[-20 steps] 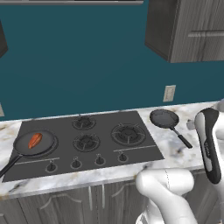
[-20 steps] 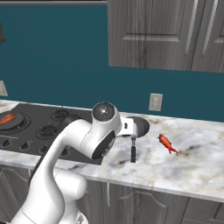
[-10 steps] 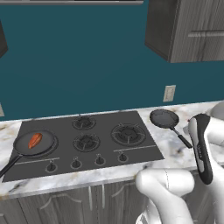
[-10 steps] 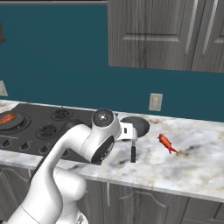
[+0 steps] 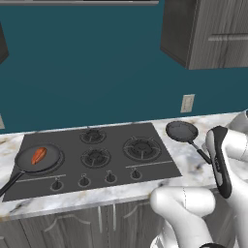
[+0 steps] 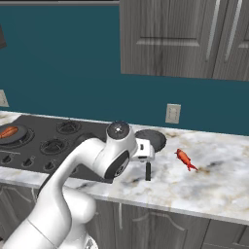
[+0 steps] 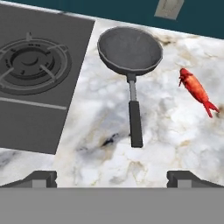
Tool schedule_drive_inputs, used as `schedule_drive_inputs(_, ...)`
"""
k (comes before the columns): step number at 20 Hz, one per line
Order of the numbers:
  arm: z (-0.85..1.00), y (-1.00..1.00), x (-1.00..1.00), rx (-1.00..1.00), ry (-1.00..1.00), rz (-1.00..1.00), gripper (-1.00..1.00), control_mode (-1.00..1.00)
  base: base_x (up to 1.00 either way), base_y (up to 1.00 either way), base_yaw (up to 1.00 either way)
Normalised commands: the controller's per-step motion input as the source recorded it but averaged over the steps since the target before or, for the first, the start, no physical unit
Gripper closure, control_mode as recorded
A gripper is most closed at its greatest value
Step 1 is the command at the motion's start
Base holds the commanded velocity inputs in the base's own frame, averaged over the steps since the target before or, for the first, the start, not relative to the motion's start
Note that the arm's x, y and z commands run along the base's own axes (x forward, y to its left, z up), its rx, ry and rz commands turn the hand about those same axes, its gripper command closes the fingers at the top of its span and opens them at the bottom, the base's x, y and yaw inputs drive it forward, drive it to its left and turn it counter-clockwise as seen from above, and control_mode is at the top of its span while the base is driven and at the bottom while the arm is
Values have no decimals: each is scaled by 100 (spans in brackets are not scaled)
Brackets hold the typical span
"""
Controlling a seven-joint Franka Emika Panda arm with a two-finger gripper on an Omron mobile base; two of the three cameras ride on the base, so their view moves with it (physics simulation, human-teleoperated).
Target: Place both pans onto different burners. Then place the sweet potato and the fish on different pans.
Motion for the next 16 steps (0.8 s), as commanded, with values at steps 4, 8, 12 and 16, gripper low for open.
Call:
schedule_drive_inputs(4, -23, -5, 12, 0, 9, 0, -100, -100, 0, 0, 0)
schedule_drive_inputs(8, -32, -12, 2, 0, 1, 0, -100, -100, 0, 0, 0)
schedule_drive_inputs(12, -37, -10, 14, 0, 0, 0, -100, -100, 0, 0, 0)
schedule_drive_inputs(16, -28, -2, 26, 0, 0, 0, -100, -100, 0, 0, 0)
